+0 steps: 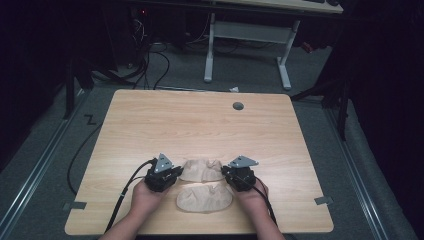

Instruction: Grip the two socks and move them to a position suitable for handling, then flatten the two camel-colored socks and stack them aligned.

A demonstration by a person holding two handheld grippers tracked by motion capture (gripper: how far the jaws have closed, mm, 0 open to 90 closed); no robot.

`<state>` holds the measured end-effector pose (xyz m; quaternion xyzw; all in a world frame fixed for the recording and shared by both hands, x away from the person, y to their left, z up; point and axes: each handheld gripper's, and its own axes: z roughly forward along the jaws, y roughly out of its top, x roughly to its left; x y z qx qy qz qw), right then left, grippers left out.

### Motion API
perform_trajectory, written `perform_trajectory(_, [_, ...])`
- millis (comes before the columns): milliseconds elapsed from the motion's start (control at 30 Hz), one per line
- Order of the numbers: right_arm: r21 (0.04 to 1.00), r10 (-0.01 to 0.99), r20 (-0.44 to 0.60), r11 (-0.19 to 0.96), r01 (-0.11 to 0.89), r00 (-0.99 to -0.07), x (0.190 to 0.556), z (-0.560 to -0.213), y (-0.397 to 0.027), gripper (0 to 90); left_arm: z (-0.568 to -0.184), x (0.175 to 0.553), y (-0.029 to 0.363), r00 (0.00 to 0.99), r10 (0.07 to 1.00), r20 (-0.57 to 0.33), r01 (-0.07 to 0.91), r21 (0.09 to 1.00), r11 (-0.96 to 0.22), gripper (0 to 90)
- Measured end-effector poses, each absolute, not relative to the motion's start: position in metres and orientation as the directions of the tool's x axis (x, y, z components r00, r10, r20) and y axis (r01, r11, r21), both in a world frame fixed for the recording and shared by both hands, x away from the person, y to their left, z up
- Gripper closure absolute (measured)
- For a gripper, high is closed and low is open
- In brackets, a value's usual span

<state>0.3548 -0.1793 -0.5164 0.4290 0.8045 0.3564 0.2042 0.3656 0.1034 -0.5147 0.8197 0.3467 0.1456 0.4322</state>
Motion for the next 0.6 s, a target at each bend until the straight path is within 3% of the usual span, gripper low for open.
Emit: perform_trajectory(600, [0.794,0.823,-0.099,0.404,0.454,-0.559,0.331,-0.499,-0.181,84.0,-0.498,0.351,0.105,0.74,0.67,-0.064,0.413,0.829,-0.377,86.8])
